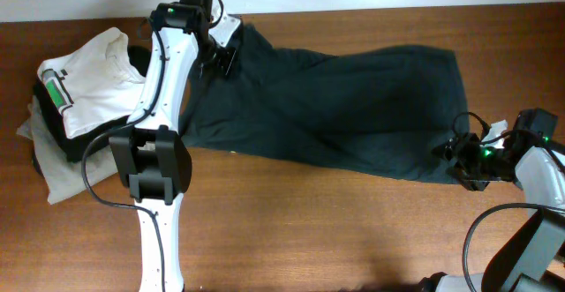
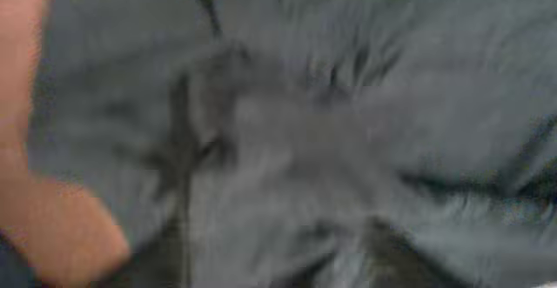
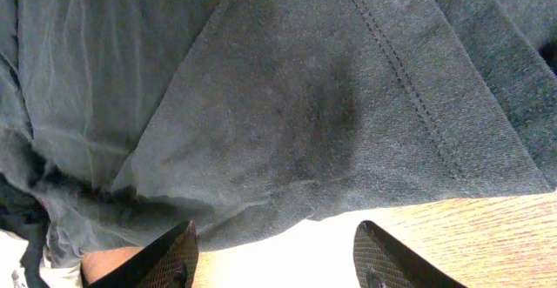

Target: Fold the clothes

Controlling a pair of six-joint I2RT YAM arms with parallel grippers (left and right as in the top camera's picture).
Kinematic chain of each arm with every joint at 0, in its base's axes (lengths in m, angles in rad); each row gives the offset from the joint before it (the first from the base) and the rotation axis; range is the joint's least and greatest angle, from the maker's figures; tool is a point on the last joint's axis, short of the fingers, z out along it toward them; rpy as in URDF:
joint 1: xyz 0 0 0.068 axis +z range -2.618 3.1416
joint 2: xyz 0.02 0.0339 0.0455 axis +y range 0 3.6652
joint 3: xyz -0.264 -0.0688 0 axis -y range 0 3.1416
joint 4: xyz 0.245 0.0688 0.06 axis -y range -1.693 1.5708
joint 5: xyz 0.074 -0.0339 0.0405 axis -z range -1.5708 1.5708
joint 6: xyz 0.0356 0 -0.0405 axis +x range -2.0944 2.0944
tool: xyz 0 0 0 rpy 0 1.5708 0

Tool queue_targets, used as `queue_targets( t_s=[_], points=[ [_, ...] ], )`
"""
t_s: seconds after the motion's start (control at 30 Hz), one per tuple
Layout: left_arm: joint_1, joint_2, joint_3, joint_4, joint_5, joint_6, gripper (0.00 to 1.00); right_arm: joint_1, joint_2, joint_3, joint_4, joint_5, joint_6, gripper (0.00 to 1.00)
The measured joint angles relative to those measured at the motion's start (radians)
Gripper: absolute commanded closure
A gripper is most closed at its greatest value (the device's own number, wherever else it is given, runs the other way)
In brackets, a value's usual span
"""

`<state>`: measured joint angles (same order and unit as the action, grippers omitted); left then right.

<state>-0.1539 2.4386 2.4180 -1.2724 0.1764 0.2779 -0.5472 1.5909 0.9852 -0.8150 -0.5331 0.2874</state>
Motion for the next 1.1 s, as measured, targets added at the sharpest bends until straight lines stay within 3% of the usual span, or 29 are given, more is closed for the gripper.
queue_targets(
  t_s=[0.13, 0.2, 0.27, 0.33, 0.37, 0.4, 0.7, 0.83, 0.97, 1.0, 1.03, 1.1],
  points=[
    [0.053, 0.000, 0.004, -0.245, -0.062, -0.001, 0.04, 0.000, 0.000, 0.000, 0.001, 0.000, 0.000, 0.39],
    [0.116, 0.000, -0.005, -0.338, -0.067, -0.010, 0.29, 0.000, 0.000, 0.000, -0.001, 0.000, 0.000, 0.38],
    [0.177, 0.001, -0.097, -0.359, -0.045, -0.021, 0.39, 0.000, 0.000, 0.000, -0.001, 0.000, 0.001, 0.38],
    [0.192, 0.000, -0.234, -0.314, -0.016, -0.026, 0.67, 0.000, 0.000, 0.000, 0.000, 0.000, 0.001, 0.38],
    [0.189, 0.003, -0.315, -0.271, -0.007, -0.030, 0.92, 0.000, 0.000, 0.000, -0.001, 0.002, 0.001, 0.38],
    [0.187, 0.008, -0.347, -0.251, -0.002, -0.032, 1.00, 0.000, 0.000, 0.000, -0.004, 0.007, 0.000, 0.39],
    [0.270, 0.008, -0.398, -0.295, -0.081, -0.043, 0.99, 0.000, 0.000, 0.000, -0.007, 0.148, -0.004, 0.39],
    [0.280, 0.008, -0.398, -0.294, -0.080, -0.044, 0.99, 0.000, 0.000, 0.000, 0.103, 0.120, -0.087, 0.38],
    [0.281, 0.008, -0.398, -0.274, -0.061, -0.059, 0.66, 0.058, 0.032, 0.040, 0.193, 0.129, -0.114, 0.30],
    [0.282, 0.008, -0.397, -0.270, -0.051, -0.063, 0.52, 0.071, 0.099, 0.097, 0.193, 0.137, -0.120, 0.27],
    [0.284, 0.008, -0.384, -0.279, -0.032, -0.065, 0.49, 0.071, 0.140, 0.134, 0.189, 0.140, -0.126, 0.27],
    [0.286, 0.011, -0.263, -0.320, 0.061, -0.062, 0.49, 0.071, 0.291, 0.258, 0.146, 0.147, -0.125, 0.38]
  ],
)
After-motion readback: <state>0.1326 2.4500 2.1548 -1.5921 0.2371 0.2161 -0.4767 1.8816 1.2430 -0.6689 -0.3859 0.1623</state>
